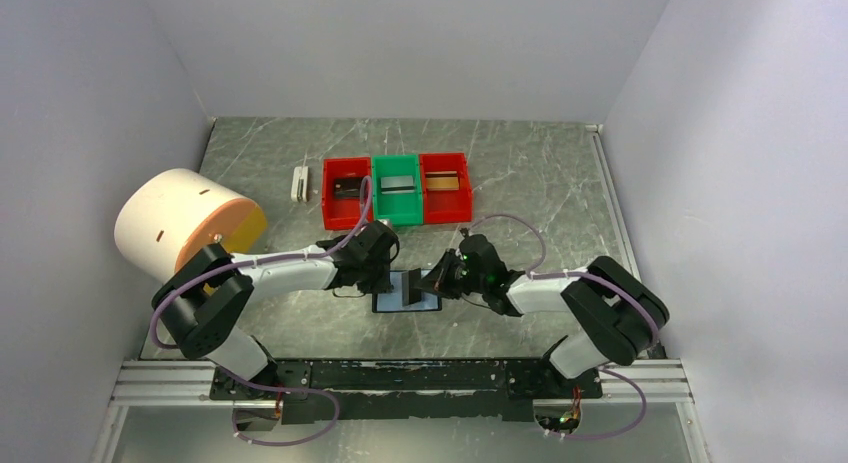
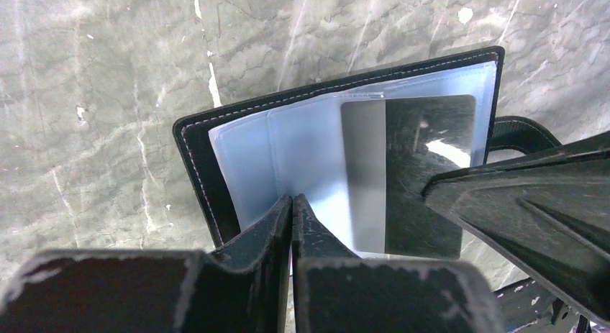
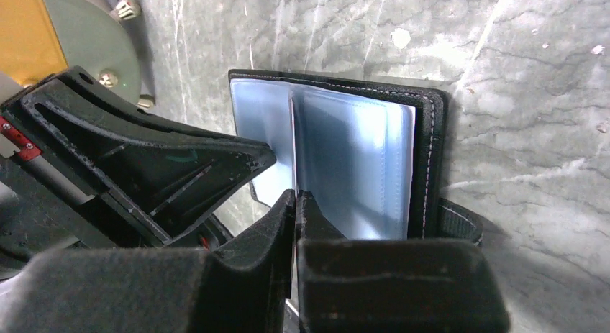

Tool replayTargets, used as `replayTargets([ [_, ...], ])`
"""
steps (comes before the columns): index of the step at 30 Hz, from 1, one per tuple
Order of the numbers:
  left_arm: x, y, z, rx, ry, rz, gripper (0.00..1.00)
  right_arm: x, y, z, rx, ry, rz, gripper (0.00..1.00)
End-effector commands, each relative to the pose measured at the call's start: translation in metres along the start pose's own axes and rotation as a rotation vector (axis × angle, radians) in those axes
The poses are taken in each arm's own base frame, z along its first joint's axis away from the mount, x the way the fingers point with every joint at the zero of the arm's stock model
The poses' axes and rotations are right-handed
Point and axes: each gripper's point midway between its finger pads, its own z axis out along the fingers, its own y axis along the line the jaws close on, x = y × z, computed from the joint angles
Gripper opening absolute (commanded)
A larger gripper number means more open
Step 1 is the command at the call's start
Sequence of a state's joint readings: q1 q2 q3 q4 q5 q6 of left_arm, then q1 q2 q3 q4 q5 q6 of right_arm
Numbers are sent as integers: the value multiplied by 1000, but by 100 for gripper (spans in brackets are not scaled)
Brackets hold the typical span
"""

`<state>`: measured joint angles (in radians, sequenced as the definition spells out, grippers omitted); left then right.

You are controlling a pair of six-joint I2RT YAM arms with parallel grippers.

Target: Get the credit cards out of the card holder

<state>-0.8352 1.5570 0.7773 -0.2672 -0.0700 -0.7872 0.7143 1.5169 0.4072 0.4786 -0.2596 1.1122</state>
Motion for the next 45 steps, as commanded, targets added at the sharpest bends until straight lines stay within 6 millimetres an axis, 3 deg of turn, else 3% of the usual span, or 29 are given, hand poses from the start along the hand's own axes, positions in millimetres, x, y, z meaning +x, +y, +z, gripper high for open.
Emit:
replayTargets([
  [1, 26, 48, 5, -194, 69, 35, 9, -8, -17, -7, 82, -35, -47, 5],
  [6, 16, 39, 0, -157, 36, 33, 11, -7, -6, -12, 43, -27, -75, 3],
  [13, -11, 19, -20, -107, -38, 43, 24, -20, -2, -20, 81, -82, -101, 0],
  [21, -17, 14, -34, -71, -75, 34, 48, -23, 8, -22, 62, -74, -131, 0],
  [27, -23, 21, -42, -101, -112, 13, 58, -20, 25, -19, -3, -51, -151, 0],
  [33, -4, 24, -28, -86, -52, 0, 57, -9, 30, -9, -33, -3, -145, 0],
  [37, 7, 23, -19, -70, -7, -11, 55, -1, 22, 0, 4, 18, -129, 0],
  [41, 15, 27, -16, -79, 16, -19, 40, 6, 17, 9, 24, 55, -122, 0],
  [45, 15, 32, -23, -93, -5, -57, 27, -21, 23, -3, 84, -74, -195, 0],
])
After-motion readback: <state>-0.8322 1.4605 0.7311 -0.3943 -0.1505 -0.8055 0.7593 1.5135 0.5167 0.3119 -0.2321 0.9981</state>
